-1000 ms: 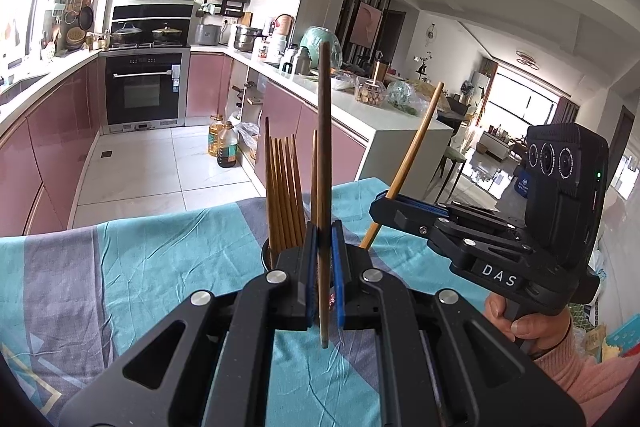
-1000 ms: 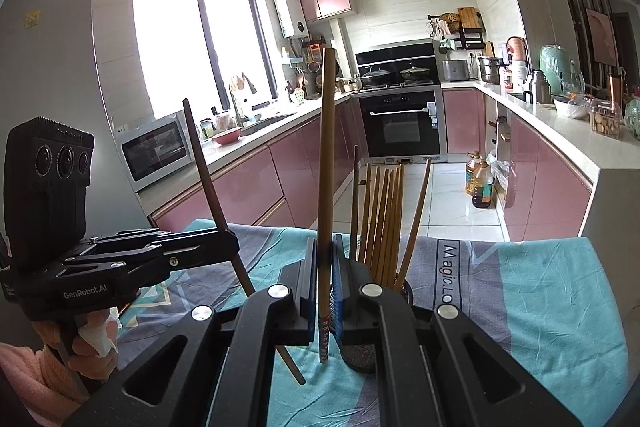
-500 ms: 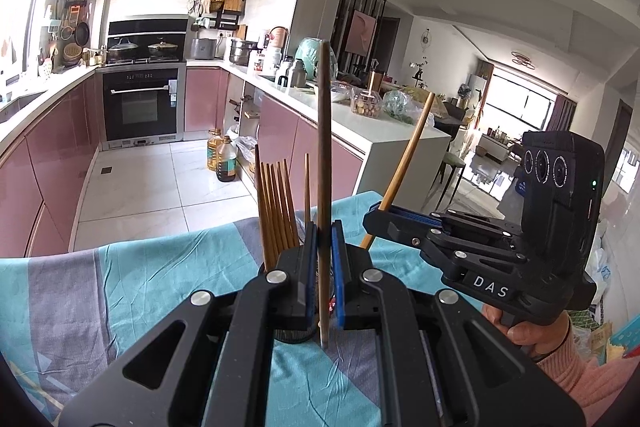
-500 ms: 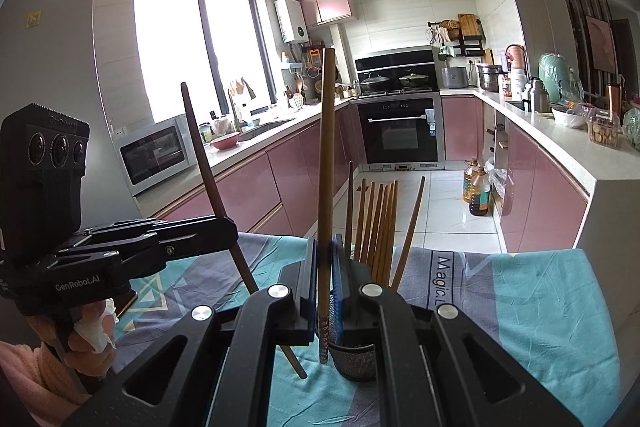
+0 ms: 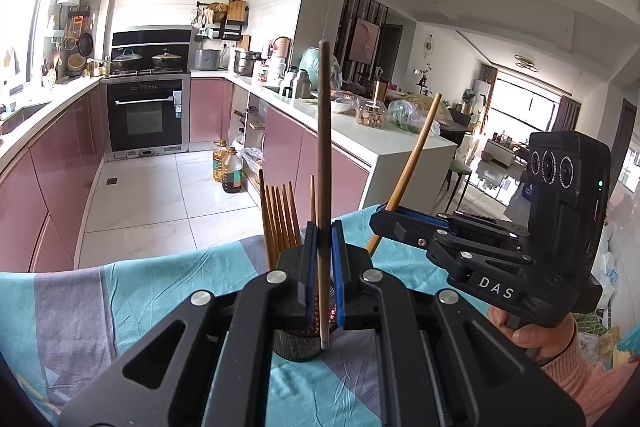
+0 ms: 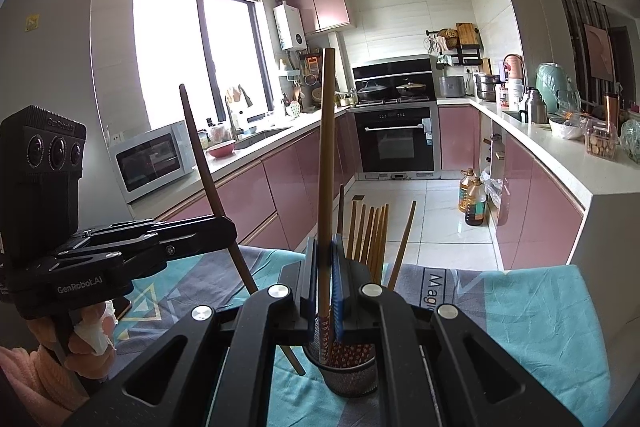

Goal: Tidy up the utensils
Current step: 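Lower the left tool's chopstick into the cup while the right tool lowers its own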

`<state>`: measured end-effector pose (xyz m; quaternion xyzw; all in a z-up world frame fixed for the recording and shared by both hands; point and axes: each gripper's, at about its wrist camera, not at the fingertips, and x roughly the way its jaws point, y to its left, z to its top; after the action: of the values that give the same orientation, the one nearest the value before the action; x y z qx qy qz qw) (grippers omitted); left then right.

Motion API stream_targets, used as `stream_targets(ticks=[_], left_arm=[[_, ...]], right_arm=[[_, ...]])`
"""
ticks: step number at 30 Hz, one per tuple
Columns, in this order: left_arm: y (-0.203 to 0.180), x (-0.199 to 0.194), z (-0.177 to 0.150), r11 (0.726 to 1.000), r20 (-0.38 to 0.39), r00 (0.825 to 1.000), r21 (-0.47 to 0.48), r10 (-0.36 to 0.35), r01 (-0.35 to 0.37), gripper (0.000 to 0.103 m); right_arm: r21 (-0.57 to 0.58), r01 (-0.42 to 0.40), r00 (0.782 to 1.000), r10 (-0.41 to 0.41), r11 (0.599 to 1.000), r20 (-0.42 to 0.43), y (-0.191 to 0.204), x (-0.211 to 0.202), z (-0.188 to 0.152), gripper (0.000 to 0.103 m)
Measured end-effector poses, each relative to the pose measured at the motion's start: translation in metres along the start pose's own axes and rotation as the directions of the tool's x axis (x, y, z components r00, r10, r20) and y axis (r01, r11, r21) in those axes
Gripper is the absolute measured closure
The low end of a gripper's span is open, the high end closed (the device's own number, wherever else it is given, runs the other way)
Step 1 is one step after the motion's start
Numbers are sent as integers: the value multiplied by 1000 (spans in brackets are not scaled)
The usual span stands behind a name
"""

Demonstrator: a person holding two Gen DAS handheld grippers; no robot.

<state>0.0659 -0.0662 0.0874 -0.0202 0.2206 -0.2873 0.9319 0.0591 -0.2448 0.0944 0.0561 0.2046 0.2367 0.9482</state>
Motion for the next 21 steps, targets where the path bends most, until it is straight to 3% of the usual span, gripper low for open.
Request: stream_targets(ticks=[15, 21], left_arm=[[-1, 11, 2, 1000, 14, 1000, -5, 7, -7, 95], [-4, 21, -6, 1000, -17, 1000, 13, 19, -19, 95]], right_arm=[[20, 32, 999, -31, 999, -34, -10, 21, 0, 97], [21, 49, 996, -47, 999, -78, -13, 37, -8, 97]])
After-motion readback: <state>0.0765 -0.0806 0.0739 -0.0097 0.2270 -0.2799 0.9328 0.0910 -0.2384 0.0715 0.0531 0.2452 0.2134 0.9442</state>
